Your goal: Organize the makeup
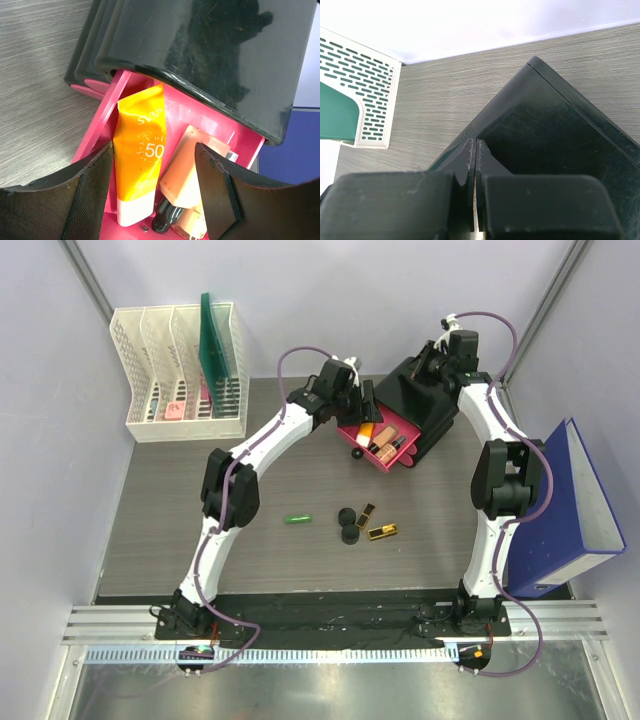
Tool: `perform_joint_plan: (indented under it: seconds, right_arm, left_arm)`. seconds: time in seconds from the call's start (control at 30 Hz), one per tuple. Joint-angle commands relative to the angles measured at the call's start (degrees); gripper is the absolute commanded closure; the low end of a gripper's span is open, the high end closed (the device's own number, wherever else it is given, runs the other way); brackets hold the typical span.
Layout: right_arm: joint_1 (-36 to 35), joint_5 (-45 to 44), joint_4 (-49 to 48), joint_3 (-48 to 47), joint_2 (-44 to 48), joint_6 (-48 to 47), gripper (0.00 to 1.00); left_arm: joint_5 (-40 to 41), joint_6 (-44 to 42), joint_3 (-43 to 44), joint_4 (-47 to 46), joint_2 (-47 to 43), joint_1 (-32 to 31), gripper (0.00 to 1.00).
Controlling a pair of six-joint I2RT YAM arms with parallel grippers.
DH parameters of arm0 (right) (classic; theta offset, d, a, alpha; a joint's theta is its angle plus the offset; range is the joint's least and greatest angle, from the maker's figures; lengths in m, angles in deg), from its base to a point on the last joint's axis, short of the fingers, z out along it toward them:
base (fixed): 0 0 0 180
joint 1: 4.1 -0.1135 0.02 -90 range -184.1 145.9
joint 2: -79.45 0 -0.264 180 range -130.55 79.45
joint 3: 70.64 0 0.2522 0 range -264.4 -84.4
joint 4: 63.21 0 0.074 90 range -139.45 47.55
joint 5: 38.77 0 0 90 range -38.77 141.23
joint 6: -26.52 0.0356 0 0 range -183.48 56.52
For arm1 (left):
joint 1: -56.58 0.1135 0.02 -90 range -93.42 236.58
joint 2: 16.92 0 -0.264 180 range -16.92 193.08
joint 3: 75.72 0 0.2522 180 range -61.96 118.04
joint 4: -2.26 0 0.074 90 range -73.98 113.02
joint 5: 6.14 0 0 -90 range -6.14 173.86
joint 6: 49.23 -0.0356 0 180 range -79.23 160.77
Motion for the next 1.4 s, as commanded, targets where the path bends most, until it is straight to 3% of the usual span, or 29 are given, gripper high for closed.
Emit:
perform_joint_plan:
  seconds: [0.0, 0.2, 0.3, 0.4, 0.43, 0.9, 1.07, 1.37]
  right_arm:
    - [-0.1, -4.0, 20.4, 5.3, -7.7, -3.0, 0.99]
    - [-0.1, -4.1, 20.4, 5.3, -8.0, -3.0, 0.99]
    - [-0.1, -4.1, 20.4, 5.3, -8.0, -3.0, 0.99]
    - [0.0, -4.2, 20.4, 5.3, -7.9, -3.0, 0.99]
    - [-0.1, -4.2, 20.4, 5.3, -7.9, -3.0, 0.99]
    - [-0.1, -4.1, 20.4, 5.1, -7.9, -3.0, 0.99]
    - [-0.1, -4.0, 20.4, 5.1, -7.9, -3.0, 0.99]
    - [0.0, -4.3, 20.5, 5.4, -7.5, -3.2, 0.99]
  left_arm:
    - [-0.6, 0.1, 0.0, -4.6, -4.8, 0.4, 0.34]
    - [-2.0, 0.2, 0.3, -7.6, -8.7, 0.4, 0.33]
    - [-0.9, 0.1, -0.7, -7.9, -11.4, 0.7, 0.40]
    - [-0.3, 0.4, -3.8, -6.8, -14.1, 1.6, 0.77]
    - [-0.3, 0.8, -5.1, -5.9, -14.7, 2.1, 1.00]
    - [-2.3, 2.1, -34.3, -4.2, -24.1, 3.7, 1.00]
    - [-6.3, 3.1, -35.2, -5.3, -21.8, 3.6, 1.00]
    - [-17.5, 8.6, -28.2, -9.7, -12.2, 2.7, 1.00]
